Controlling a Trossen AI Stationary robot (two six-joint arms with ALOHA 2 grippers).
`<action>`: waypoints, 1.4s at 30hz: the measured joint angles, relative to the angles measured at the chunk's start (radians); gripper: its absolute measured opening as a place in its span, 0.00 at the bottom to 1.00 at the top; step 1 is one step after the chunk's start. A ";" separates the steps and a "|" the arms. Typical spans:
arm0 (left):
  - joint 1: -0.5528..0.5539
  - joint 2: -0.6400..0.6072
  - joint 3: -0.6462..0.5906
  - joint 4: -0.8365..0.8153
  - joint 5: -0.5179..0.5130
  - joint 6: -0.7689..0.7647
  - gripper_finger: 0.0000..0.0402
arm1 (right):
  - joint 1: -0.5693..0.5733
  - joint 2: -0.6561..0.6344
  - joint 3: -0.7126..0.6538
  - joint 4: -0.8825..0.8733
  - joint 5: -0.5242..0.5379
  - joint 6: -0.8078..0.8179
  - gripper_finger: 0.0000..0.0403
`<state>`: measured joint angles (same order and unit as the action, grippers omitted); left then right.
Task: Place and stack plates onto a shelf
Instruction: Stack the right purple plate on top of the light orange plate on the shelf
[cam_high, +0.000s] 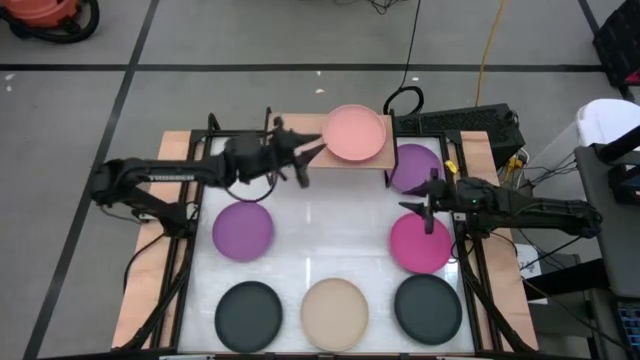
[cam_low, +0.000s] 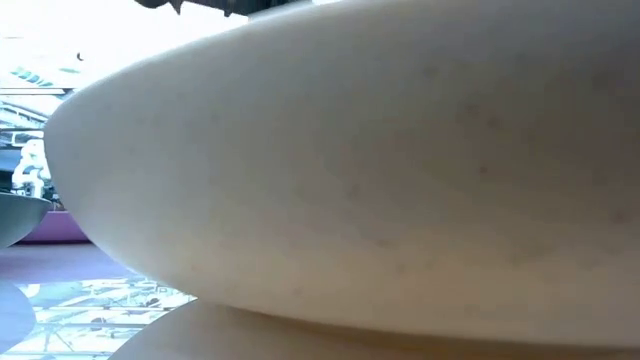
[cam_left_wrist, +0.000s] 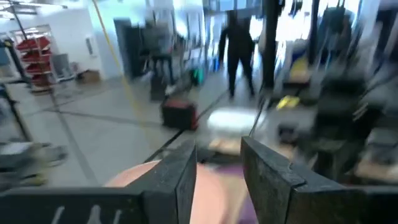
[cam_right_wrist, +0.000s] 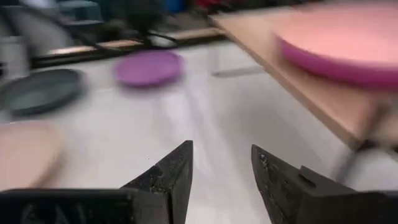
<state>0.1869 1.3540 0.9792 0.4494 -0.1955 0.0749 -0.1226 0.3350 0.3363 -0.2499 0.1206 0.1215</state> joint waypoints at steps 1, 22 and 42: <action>-0.008 -0.011 -0.061 0.098 0.009 -0.022 0.32 | 0.000 0.013 0.000 0.004 0.047 0.011 0.36; -0.059 -0.013 -0.249 0.488 0.019 0.058 0.32 | -0.050 0.462 0.116 -0.229 0.089 0.198 0.36; -0.057 -0.013 -0.248 0.488 0.019 0.052 0.32 | -0.218 0.651 0.116 -0.288 0.116 0.304 0.36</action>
<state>0.1303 1.3407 0.7307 0.9375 -0.1764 0.1265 -0.3405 0.9856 0.4519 -0.5384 0.2366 0.4255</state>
